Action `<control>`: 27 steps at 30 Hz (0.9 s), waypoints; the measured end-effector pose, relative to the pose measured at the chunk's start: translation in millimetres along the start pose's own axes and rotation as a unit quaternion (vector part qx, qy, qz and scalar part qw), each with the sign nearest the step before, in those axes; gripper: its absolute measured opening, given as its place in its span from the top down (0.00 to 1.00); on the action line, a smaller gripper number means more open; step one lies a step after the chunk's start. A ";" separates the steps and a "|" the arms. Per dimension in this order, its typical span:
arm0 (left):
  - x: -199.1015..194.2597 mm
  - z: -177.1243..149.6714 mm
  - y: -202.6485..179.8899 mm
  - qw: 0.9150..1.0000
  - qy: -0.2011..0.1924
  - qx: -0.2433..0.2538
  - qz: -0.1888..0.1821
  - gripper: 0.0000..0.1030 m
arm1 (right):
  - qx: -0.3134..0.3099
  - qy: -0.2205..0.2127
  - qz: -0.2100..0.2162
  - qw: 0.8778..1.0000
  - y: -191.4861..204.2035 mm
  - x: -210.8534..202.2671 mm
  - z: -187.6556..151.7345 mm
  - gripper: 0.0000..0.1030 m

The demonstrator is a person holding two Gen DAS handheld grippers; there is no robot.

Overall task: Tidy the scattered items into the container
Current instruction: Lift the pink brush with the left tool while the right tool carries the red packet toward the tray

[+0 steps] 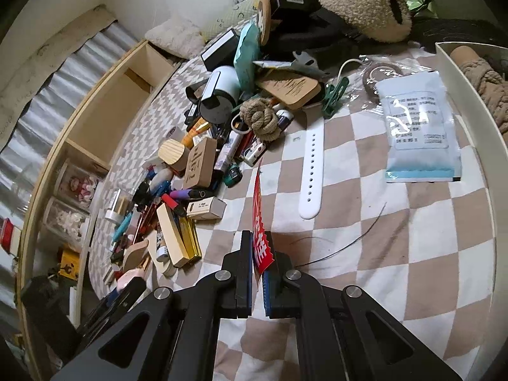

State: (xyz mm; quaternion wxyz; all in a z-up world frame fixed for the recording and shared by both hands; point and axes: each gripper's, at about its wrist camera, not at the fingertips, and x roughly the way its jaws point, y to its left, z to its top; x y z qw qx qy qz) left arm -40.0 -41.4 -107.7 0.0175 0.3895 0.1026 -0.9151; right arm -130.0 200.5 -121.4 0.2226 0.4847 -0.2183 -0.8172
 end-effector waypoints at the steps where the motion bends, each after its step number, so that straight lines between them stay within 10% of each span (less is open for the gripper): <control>1: -1.4 1.6 -2.1 1.000 -0.003 0.002 -0.004 0.55 | 0.001 -0.002 0.000 1.000 0.0 -1.3 0.0 0.94; 27: 25.4 -0.6 -102.0 0.984 0.042 0.104 -0.138 0.54 | 0.044 -0.047 0.003 0.998 -28.3 -35.6 8.3 0.94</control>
